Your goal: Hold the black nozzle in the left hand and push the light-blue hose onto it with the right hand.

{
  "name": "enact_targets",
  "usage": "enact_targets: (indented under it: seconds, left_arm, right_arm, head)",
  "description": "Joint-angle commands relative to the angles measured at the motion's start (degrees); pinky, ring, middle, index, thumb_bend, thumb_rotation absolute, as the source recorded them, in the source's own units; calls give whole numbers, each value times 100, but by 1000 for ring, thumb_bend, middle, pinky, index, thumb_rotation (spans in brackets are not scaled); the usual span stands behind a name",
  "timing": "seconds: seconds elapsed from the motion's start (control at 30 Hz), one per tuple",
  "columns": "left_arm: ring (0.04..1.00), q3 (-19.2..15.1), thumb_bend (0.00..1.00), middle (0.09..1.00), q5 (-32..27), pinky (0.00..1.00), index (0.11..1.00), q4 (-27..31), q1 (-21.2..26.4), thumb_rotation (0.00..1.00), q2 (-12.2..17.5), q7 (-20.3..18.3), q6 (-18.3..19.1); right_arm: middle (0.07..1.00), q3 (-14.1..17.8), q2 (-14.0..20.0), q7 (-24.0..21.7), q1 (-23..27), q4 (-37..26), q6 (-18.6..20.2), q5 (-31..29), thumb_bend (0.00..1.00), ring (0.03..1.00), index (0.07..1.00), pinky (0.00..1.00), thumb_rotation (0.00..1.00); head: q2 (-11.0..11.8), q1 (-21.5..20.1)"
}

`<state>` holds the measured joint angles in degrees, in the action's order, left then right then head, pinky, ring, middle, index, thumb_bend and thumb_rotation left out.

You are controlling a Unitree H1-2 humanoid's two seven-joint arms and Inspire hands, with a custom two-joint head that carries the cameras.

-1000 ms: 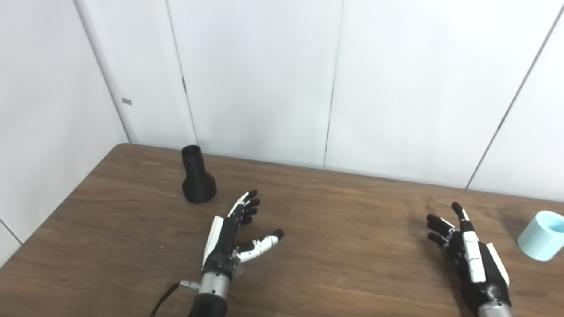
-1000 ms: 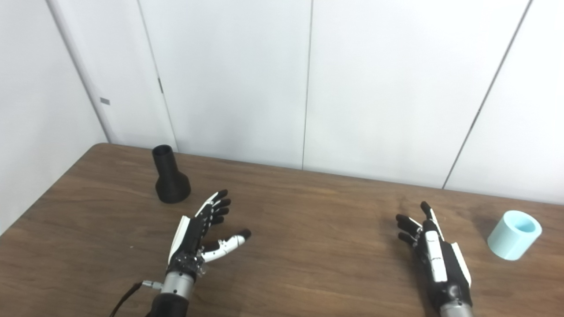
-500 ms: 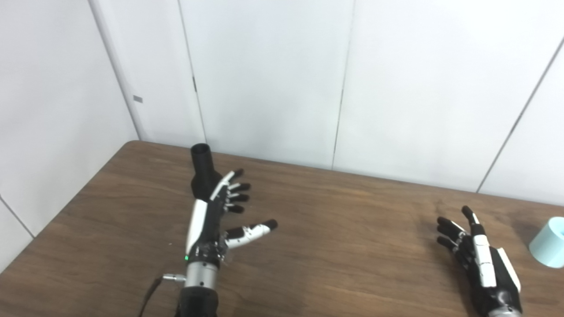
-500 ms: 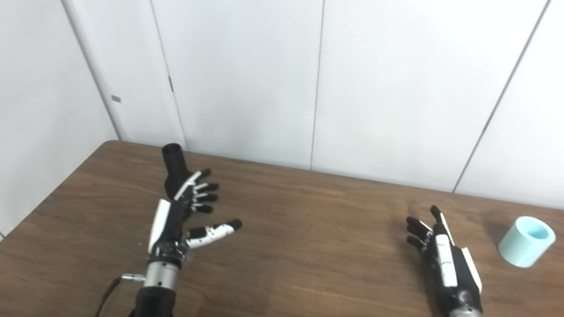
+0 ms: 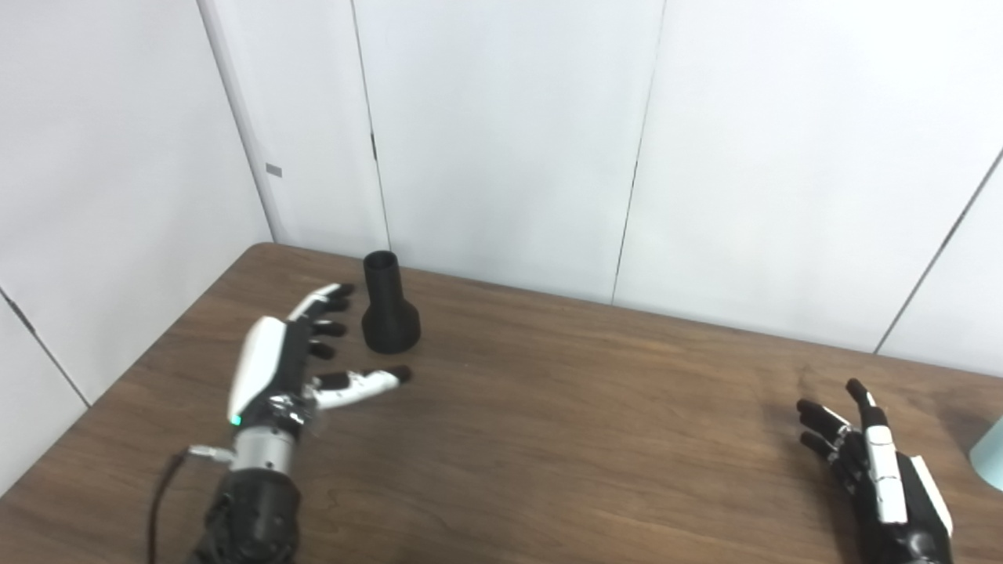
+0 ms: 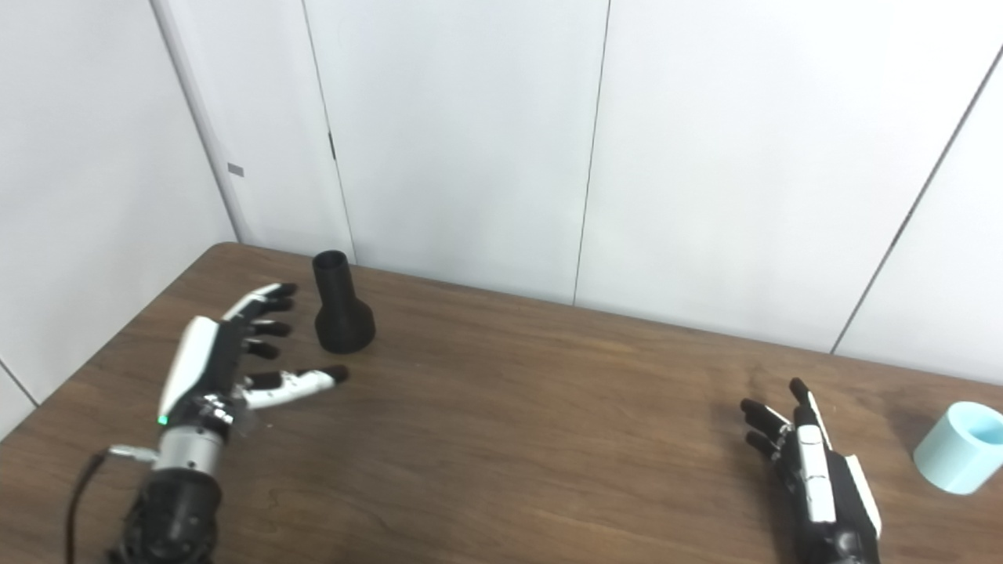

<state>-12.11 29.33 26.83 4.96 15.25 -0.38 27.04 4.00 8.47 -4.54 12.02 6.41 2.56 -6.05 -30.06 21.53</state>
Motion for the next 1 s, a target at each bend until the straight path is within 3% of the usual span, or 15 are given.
enact_targets:
  seconds: [0.0, 0.2, 0.37, 0.53, 0.7, 0.8, 0.87, 0.97]
  left_arm:
    - [694, -148, 960, 830, 12, 570, 822, 31, 255, 160, 192, -11, -18]
    - [679, -323, 957, 806, -47, 542, 816, -454, 429, 146, 535, 109, -143]
    - [694, -237, 974, 825, 22, 538, 818, -960, 674, 140, 653, 282, -310]
    - [805, 163, 978, 841, 204, 668, 880, -1446, 878, 173, 940, 211, -425]
    - [824, 433, 1000, 863, 175, 653, 853, -1968, 1107, 181, 1073, 289, -651]
    - [883, 680, 1000, 909, 353, 718, 872, -2275, 1254, 250, 1197, 253, -630]
    - [941, 816, 1000, 944, 394, 902, 909, -2518, 1362, 283, 1263, 245, -698]
    - [968, 921, 1000, 965, 354, 988, 932, -2820, 1487, 299, 1304, 304, -823]
  right_arm:
    - [782, 31, 28, 12, -20, -119, 15, 17, 303, 840, 1000, 817, 1000]
    - [764, 43, 5, 47, -34, -232, 127, 34, 272, 824, 1000, 811, 1000]
    - [761, 70, -27, 66, -37, -328, 304, -11, 275, 826, 1000, 821, 1000]
    - [750, 31, 10, 32, -64, -358, 230, 70, 294, 817, 1000, 821, 1000]
    - [745, 8, 20, 36, -82, -434, 265, 135, 339, 813, 1000, 810, 1000]
    - [739, 2, 12, 47, -96, -496, 327, 152, 341, 809, 1000, 812, 1000]
    - [737, -21, 27, 55, -99, -522, 352, 210, 339, 813, 1000, 835, 1000]
    - [737, -26, 29, 49, -108, -550, 357, 243, 345, 812, 1000, 840, 1000]
  head:
    - [-9, 2]
    - [-39, 6]
    - [-57, -16]
    - [-107, -38]
    - [-153, -38]
    - [-163, -45]
    - [-163, -45]
    - [-198, -70]
